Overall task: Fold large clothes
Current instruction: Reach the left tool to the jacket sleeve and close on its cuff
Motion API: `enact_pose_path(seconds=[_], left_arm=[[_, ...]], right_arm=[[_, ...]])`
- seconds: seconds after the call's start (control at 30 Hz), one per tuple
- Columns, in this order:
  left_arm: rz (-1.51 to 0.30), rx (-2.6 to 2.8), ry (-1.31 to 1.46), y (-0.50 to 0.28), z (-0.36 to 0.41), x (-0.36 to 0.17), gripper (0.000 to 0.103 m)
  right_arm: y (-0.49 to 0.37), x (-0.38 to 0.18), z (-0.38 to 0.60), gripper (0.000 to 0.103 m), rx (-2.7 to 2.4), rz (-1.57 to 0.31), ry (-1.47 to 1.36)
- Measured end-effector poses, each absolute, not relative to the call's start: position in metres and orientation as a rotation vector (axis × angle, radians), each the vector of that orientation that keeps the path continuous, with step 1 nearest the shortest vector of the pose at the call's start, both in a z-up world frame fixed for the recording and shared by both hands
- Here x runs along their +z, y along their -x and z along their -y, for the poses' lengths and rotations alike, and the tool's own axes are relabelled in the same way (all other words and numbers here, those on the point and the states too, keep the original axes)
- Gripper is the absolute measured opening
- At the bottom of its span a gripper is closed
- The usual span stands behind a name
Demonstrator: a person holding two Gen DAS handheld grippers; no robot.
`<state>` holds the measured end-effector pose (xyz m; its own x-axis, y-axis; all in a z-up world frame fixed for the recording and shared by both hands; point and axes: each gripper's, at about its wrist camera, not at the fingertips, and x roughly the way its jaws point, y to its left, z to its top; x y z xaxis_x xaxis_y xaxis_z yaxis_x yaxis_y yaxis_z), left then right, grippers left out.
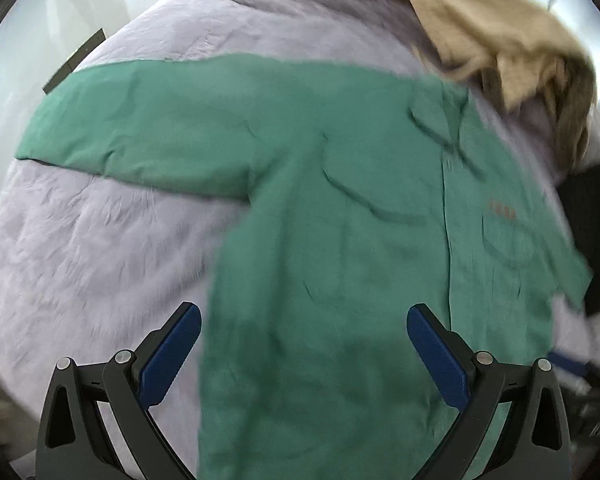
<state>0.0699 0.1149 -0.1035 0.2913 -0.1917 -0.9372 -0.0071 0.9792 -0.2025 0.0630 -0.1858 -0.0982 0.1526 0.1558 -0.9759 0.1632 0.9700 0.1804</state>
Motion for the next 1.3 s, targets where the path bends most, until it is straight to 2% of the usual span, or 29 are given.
enact_pose_path(seconds=[0.27, 0.37, 0.5, 0.77, 0.8, 0.83, 0.87, 0.97, 1.07, 1.3], left_arm=[[-1.05, -0.012, 0.463, -0.133, -0.258, -0.136, 0.103], [-1.022, 0.053, 0.524, -0.149, -0.309, -0.166, 0.103], [-1.015, 0.109, 0.581, -0.164, -0.35, -0.19, 0.103], [-0.872, 0.16, 0.663, -0.196, -0.393, -0.179, 0.101], [-0.863, 0.173, 0.651, -0.198, -0.393, -0.177, 0.087], [-0.864, 0.169, 0.647, -0.2, -0.393, -0.176, 0.062], [-0.873, 0.152, 0.648, -0.201, -0.394, -0.177, 0.041], [-0.877, 0.137, 0.641, -0.203, -0.397, -0.174, 0.011], [-0.846, 0.105, 0.618, -0.2, -0.389, -0.16, 0.011], [-0.688, -0.147, 0.515, -0.2, -0.321, -0.073, 0.011]], right_arm=[[-0.075, -0.134, 0.126, 0.103, 0.088, -1.43, -0.238], [-0.078, -0.148, 0.113, 0.103, 0.091, -1.466, -0.23], [-0.08, -0.154, 0.098, 0.103, 0.097, -1.474, -0.226], [-0.091, -0.157, 0.06, 0.103, 0.1, -1.473, -0.202], [-0.091, -0.157, 0.056, 0.103, 0.101, -1.475, -0.208], [-0.091, -0.158, 0.053, 0.103, 0.101, -1.478, -0.212], [-0.091, -0.158, 0.049, 0.103, 0.1, -1.478, -0.212], [-0.087, -0.154, 0.052, 0.103, 0.094, -1.478, -0.208], [-0.086, -0.149, 0.063, 0.103, 0.08, -1.463, -0.212], [-0.076, -0.133, 0.108, 0.103, 0.031, -1.39, -0.27]])
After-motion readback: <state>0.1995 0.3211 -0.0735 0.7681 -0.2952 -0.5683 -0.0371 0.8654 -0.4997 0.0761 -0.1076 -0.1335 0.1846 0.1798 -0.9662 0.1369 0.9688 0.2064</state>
